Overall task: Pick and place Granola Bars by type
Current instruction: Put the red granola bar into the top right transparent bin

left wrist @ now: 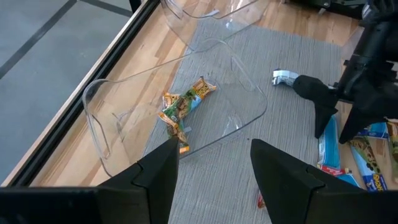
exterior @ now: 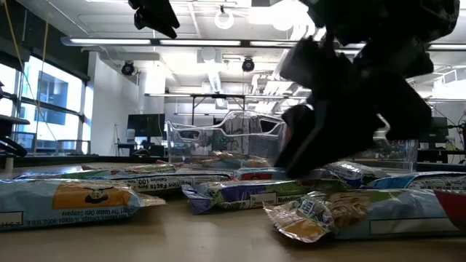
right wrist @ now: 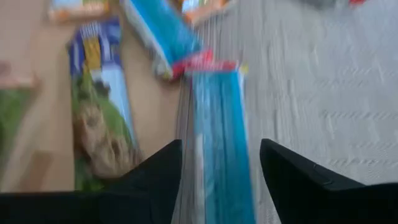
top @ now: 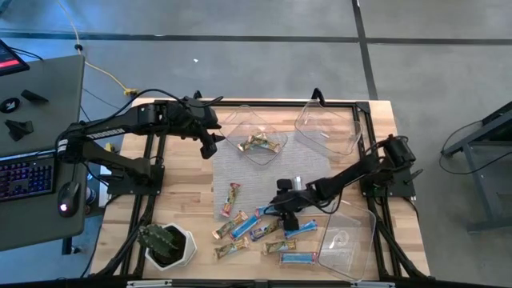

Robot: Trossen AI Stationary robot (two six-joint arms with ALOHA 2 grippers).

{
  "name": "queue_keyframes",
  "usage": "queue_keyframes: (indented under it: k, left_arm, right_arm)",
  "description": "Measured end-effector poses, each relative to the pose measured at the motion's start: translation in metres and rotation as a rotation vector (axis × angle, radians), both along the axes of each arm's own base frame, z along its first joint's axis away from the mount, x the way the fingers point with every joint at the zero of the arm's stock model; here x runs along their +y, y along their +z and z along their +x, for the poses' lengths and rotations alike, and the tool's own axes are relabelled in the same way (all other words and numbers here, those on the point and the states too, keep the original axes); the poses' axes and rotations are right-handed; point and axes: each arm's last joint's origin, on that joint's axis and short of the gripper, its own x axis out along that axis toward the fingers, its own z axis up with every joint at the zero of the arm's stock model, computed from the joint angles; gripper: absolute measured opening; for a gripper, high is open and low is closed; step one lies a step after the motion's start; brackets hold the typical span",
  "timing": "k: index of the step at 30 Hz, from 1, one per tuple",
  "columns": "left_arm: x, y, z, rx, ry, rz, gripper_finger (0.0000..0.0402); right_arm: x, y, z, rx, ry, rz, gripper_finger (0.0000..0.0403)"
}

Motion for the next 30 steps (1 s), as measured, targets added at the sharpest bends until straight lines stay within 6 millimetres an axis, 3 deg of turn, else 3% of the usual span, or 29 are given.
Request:
queue_keyframes:
  k: [10,19,25,30]
  left_arm:
    - [0.000,0.000,0.000,-0.001,0.001,0.001,0.0193]
    - [0.000,0.000,0.000,0.000,0.005,0.004,0.0193]
    - [0.000,0.000,0.000,0.000,0.004,0.004,0.0193]
    - [0.000,0.000,0.000,0.000,0.004,0.004,0.0193]
  right_arm:
    - [0.000,-0.014,0.001,0.030,0.008,-0.066,0.0186]
    - [-0.003,-0.013,0.001,0.031,0.007,-0.067,0.0096]
    - [-0.005,0.000,-0.002,-0.001,0.030,-0.138,0.0072]
    - [-0.012,0.036,-0.008,-0.087,-0.019,-0.322,0.0080]
